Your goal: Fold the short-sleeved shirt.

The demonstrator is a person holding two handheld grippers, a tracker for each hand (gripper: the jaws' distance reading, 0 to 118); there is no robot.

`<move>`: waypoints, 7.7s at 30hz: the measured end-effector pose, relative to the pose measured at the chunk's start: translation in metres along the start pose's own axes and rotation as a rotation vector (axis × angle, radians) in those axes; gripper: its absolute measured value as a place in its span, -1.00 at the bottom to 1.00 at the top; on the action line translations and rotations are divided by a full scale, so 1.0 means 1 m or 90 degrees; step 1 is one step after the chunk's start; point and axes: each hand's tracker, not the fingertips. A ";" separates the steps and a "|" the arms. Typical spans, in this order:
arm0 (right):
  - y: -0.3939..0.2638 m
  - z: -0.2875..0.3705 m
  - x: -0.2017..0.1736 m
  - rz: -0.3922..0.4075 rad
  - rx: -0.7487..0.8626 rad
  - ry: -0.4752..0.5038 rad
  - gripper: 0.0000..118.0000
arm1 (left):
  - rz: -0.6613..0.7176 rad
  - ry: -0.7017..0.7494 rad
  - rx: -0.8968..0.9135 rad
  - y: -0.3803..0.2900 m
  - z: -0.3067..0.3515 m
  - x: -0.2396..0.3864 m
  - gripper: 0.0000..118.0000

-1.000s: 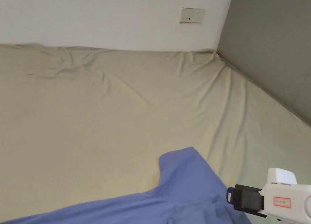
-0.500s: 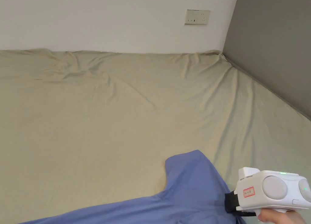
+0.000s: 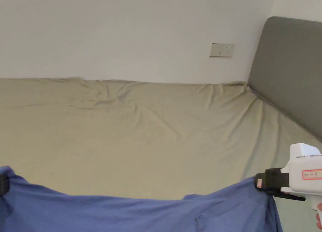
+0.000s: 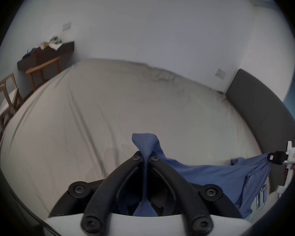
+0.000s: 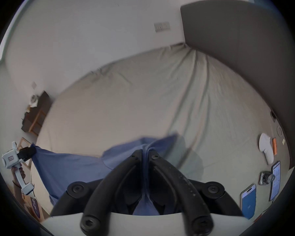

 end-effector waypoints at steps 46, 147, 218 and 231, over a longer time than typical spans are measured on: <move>0.173 -0.056 -0.056 0.023 0.230 -0.069 -0.84 | -0.029 0.077 0.173 0.199 -0.048 0.060 -0.94; -0.301 0.097 0.033 -0.032 -0.040 -0.135 0.81 | 0.194 0.140 -0.154 -0.303 0.113 -0.055 -0.84; 0.378 0.055 -0.121 -0.029 0.402 -0.091 -0.93 | -0.062 0.185 0.304 0.324 0.001 0.140 -0.93; 0.249 -0.006 -0.087 -0.023 0.209 -0.098 -0.93 | -0.093 0.189 0.100 0.225 -0.047 0.101 -0.93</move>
